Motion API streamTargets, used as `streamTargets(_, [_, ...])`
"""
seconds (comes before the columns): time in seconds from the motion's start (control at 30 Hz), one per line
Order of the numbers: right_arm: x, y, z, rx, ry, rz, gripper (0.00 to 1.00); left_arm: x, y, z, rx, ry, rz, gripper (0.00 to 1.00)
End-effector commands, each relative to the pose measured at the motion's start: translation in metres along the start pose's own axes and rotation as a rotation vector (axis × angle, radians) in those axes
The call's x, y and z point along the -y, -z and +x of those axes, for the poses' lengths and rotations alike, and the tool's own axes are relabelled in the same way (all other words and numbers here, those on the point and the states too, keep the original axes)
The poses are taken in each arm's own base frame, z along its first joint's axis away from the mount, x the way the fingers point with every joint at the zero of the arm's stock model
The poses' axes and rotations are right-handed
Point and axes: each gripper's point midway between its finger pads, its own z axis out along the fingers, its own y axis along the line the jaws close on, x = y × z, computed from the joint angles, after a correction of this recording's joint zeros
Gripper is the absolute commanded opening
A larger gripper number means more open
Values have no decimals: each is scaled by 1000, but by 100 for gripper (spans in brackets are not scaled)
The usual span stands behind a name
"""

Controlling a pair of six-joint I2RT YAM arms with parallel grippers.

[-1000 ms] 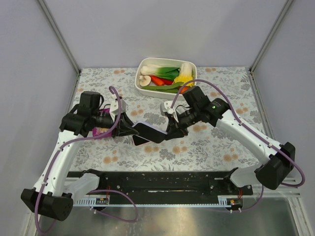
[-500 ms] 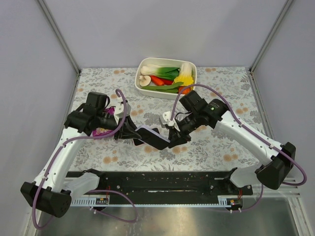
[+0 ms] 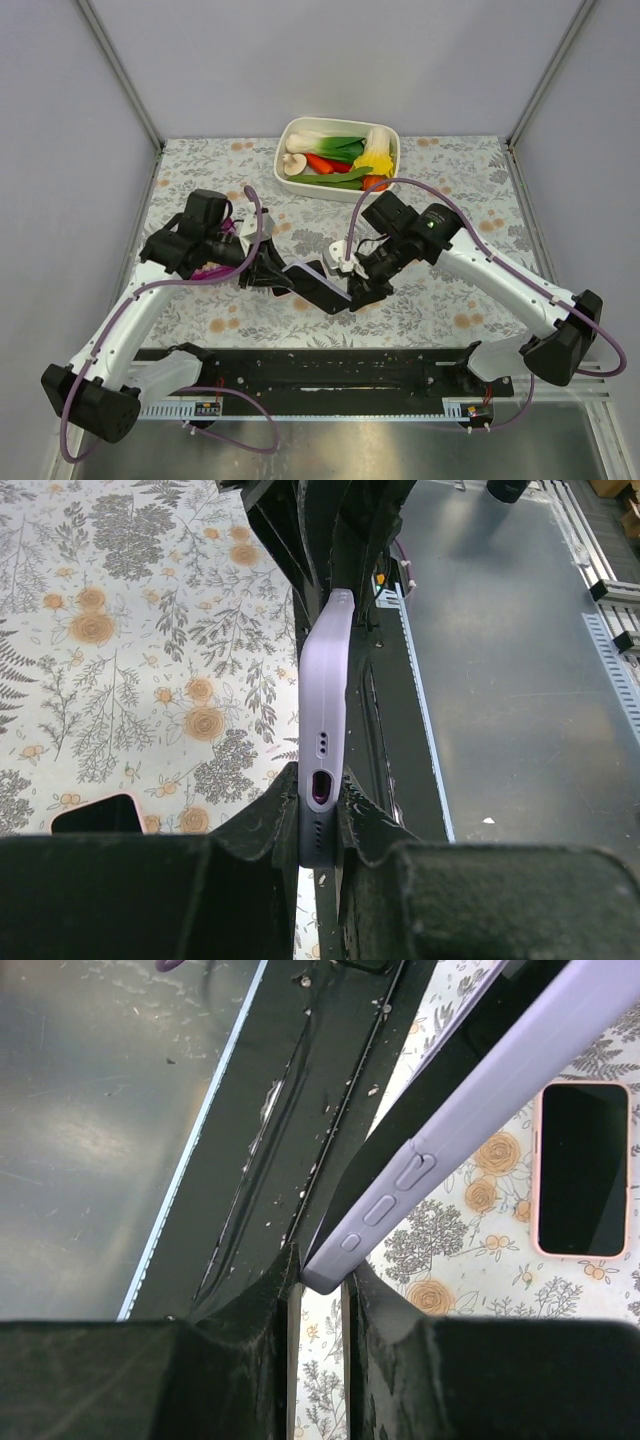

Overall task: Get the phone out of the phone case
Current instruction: Remove the phone case from the phone.

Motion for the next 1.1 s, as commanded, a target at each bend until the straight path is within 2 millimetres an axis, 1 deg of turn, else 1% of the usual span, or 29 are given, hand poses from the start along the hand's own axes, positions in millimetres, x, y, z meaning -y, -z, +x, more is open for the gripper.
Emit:
streamTargets(0.0, [-49, 1, -53, 163, 171, -165, 0, -56, 0, -20, 4, -253, -177, 0])
streamTargets(0.17, [-53, -1, -56, 159, 185, -187, 0, -62, -4, -25, 19, -267, -185, 0])
streamTargets(0.4, [-57, 0, -62, 160, 207, -200, 0, -69, -16, -30, 68, -232, -176, 0])
streamTargets(0.53, [-56, 0, -63, 161, 213, -200, 0, -72, -21, -32, 99, -199, -176, 0])
streamTargets(0.63, [-56, 0, -60, 150, 211, -194, 0, -73, -21, -32, 102, -193, -188, 0])
streamTargets(0.7, [-49, -1, -60, 141, 183, -162, 0, -73, -19, -33, 98, -204, -202, 0])
streamTargets(0.73, [-45, -1, -60, 128, 156, -139, 4, -74, -19, -32, 90, -197, -211, 0])
streamTargets(0.77, [-39, -2, -60, 119, 137, -107, 14, -73, -18, -30, 79, -189, -216, 0])
streamTargets(0.8, [-30, -2, -61, 107, 92, -60, 19, -72, -16, -31, 70, -199, -221, 0])
streamTargets(0.83, [-22, -2, -57, 82, 76, -17, 27, -72, -14, -29, 57, -197, -232, 0])
streamTargets(0.9, [-9, -1, -53, 61, 36, 54, 39, -68, -10, -30, 39, -215, -241, 0])
streamTargets(0.93, [-3, 0, -52, 60, 22, 84, 48, -66, -8, -29, 27, -220, -244, 0])
streamTargets(0.97, [1, 0, -50, 59, -4, 113, 54, -64, -6, -27, 20, -219, -249, 0])
streamTargets(1.0, [6, 1, -51, 63, -10, 139, 66, -62, -6, -27, 13, -220, -249, 0])
streamTargets(1.07, [12, 3, -51, 63, -35, 176, 75, -58, -5, -25, 6, -219, -243, 0])
